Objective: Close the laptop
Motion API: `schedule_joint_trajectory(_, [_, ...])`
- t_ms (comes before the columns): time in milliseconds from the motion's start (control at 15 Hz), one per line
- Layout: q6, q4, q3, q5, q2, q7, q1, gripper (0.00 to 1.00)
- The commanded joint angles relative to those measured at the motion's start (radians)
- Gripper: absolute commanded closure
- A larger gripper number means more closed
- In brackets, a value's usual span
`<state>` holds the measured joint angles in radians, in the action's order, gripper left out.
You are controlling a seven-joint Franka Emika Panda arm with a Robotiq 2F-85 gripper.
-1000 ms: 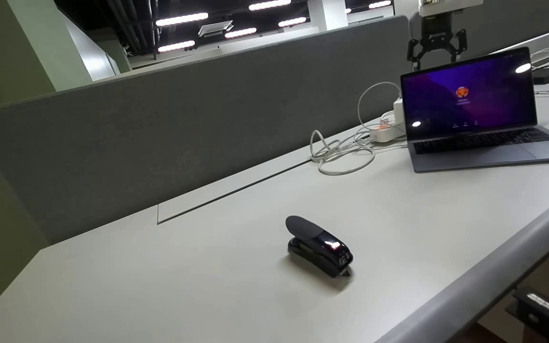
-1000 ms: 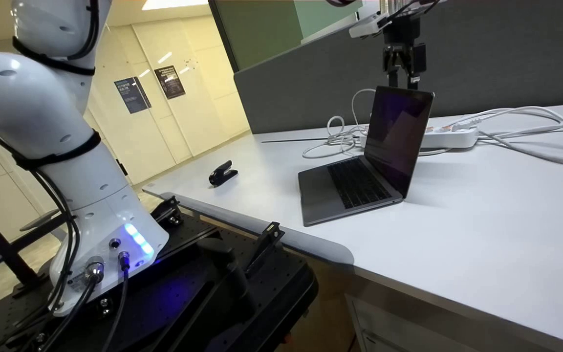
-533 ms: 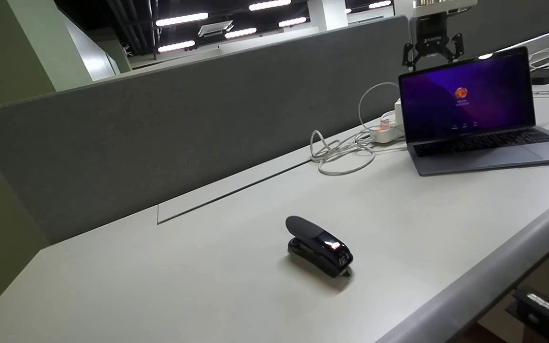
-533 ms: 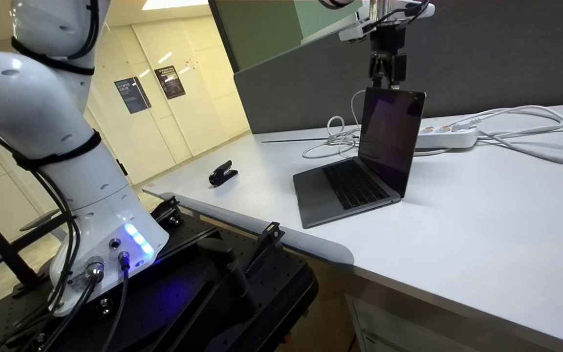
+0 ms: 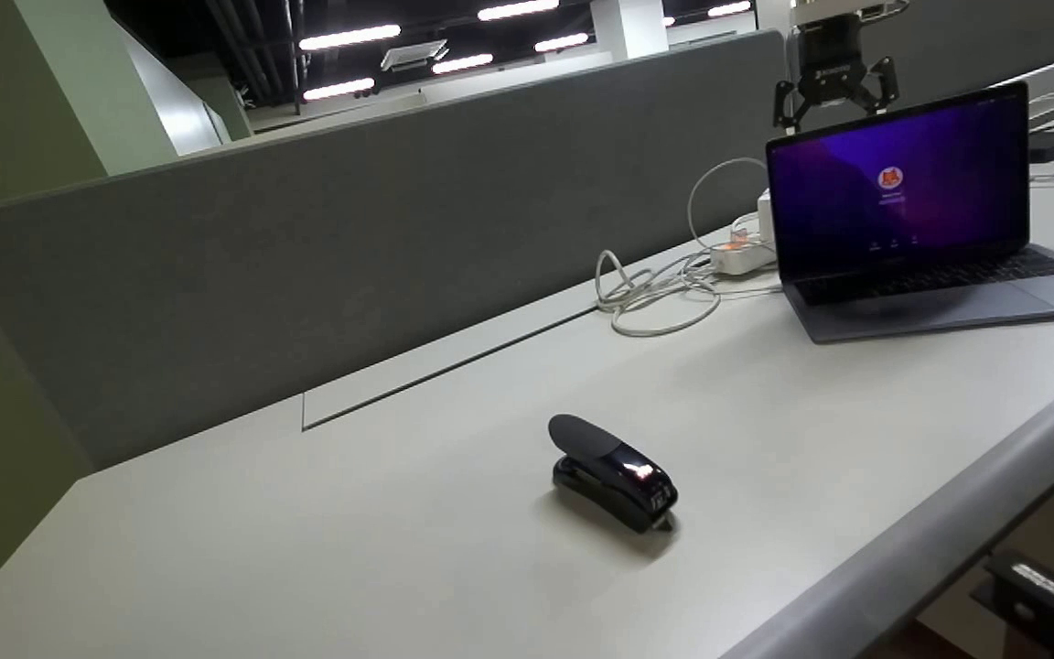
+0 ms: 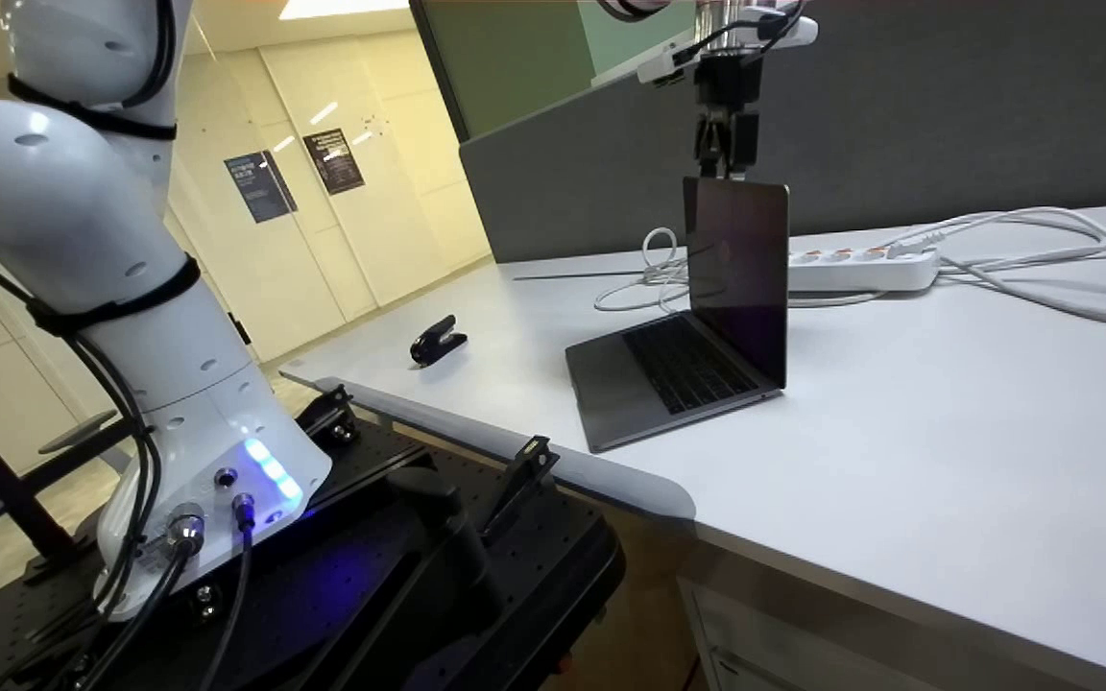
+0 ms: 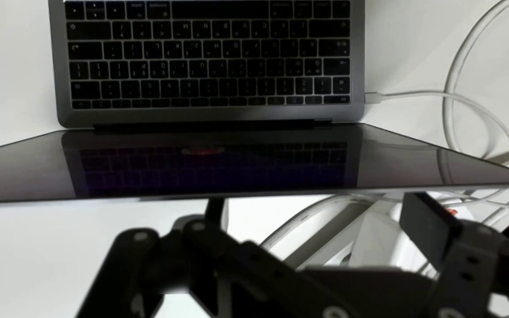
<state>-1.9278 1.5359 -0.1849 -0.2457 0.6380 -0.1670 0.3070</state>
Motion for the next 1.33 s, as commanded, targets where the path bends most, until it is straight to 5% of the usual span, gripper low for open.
schedule_joint_trajectory(0, [-0.013, 0.148, -0.021, 0.034, -0.092, -0.090, -0.051, 0.00])
schedule_joint_trajectory(933, [-0.121, 0.441, 0.023, 0.047, -0.180, -0.087, -0.163, 0.00])
schedule_joint_trajectory(1000, [-0.075, 0.370, 0.017, 0.063, -0.127, -0.079, -0.153, 0.00])
schedule_joint_trajectory(1267, [-0.112, 0.401, 0.026, 0.054, -0.138, -0.078, -0.161, 0.00])
